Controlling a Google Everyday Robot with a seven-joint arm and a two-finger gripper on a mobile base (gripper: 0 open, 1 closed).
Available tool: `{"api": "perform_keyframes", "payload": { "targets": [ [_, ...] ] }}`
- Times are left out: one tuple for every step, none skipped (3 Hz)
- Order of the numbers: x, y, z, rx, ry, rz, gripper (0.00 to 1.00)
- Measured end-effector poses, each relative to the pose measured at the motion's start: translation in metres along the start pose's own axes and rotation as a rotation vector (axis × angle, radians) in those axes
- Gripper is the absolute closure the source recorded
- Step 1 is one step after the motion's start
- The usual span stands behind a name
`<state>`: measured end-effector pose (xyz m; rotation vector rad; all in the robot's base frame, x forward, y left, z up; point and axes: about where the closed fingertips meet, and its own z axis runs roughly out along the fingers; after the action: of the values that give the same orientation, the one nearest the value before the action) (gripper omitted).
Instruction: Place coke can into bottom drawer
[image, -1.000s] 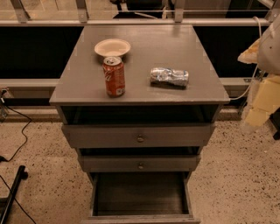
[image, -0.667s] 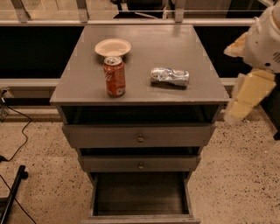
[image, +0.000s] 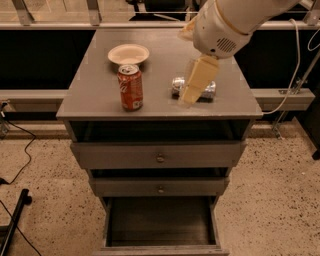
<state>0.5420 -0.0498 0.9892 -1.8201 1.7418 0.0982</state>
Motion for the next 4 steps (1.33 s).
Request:
{"api": "perform_keyframes", "payload": {
  "targets": [
    [-0.021,-0.019,0.048,-0.035,-0.068,0.006,0.0],
    [-0.025,-0.033,0.088,-0.084,-0.126,0.071,0.0],
    [-0.033,-0.045,0.111,-0.121,-0.2,0.117,0.0],
    [-0.043,-0.055,0.12,-0.14,-0.272,0.161,0.0]
  ]
}}
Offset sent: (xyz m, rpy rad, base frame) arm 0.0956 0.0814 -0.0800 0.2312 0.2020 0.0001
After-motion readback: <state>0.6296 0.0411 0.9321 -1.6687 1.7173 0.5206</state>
